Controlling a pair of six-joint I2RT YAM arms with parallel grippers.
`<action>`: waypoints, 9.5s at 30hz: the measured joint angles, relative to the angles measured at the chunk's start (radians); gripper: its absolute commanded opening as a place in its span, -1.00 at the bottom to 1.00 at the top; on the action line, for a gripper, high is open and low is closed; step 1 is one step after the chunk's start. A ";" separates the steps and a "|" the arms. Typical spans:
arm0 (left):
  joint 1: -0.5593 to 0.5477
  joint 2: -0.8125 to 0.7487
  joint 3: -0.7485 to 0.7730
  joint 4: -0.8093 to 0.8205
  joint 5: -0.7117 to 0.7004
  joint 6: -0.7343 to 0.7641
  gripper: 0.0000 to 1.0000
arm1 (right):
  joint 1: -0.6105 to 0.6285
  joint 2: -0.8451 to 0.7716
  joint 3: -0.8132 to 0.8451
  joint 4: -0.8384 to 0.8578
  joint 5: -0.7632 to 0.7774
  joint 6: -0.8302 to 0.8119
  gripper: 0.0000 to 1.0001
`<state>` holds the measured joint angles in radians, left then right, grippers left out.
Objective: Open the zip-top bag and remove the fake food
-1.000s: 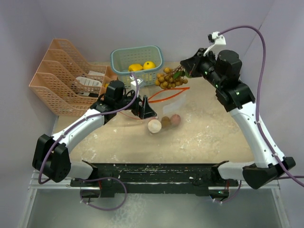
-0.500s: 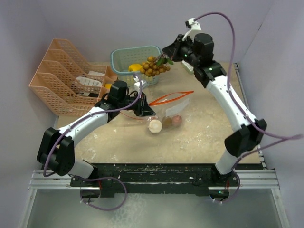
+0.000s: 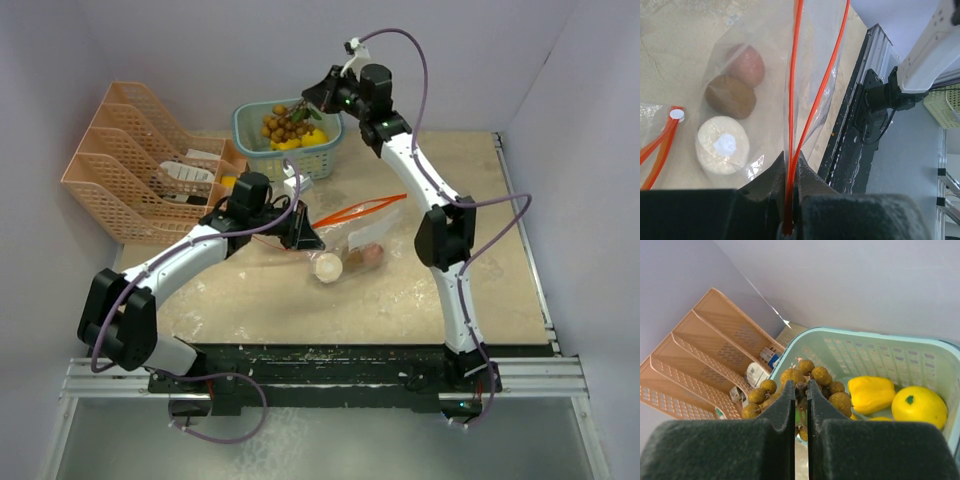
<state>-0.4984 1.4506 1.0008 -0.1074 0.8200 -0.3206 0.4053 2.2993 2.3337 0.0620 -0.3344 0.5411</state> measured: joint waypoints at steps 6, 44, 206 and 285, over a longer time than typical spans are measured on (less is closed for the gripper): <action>0.000 -0.046 -0.002 -0.035 -0.017 0.011 -0.78 | -0.001 0.143 0.120 0.053 -0.056 0.035 0.70; -0.014 -0.167 0.192 -0.242 -0.439 0.025 0.06 | 0.077 -1.006 -1.065 -0.201 0.107 -0.200 -0.75; -0.293 0.172 0.020 -0.049 -0.823 -0.376 0.53 | -0.150 -0.800 -1.701 0.106 -0.148 0.077 -0.57; -0.288 0.188 0.098 -0.082 -0.835 -0.354 -1.00 | 0.024 -0.732 -1.586 -0.066 -0.171 -0.290 0.53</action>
<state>-0.7860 1.6386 1.0992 -0.1894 -0.0154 -0.6750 0.4290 1.5677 0.7479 -0.0036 -0.5053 0.2512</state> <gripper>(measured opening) 0.004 0.812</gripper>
